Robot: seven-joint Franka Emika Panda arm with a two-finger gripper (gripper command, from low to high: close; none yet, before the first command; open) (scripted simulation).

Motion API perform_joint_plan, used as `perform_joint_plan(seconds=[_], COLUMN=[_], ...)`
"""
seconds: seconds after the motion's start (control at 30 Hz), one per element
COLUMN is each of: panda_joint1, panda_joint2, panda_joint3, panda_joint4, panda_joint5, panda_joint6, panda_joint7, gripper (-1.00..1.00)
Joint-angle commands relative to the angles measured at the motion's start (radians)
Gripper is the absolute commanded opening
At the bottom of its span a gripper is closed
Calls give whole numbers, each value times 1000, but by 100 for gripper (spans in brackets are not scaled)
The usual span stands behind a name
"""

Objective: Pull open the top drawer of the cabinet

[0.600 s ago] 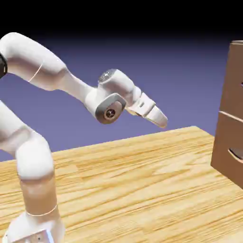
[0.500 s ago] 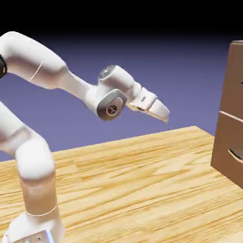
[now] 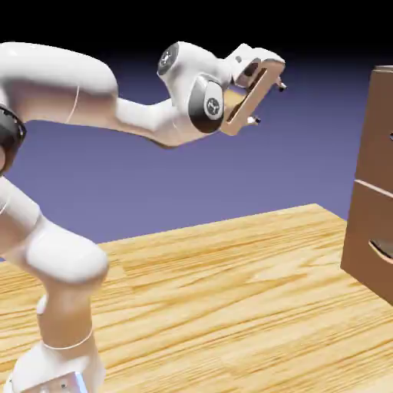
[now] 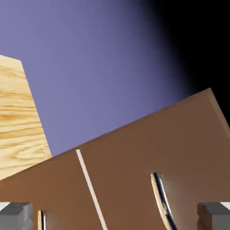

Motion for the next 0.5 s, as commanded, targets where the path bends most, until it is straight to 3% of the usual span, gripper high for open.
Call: perform_joint_plan(seconds=[0.0,0.47], panda_joint1=[34,506], panda_joint2=[-5,-68], panda_joint3=[-30,-448], panda_joint4=[23,347], panda_joint5=[-44,-652], panda_joint6=[-2,-26], panda_joint7=[-41,-608], gripper=[0,0])
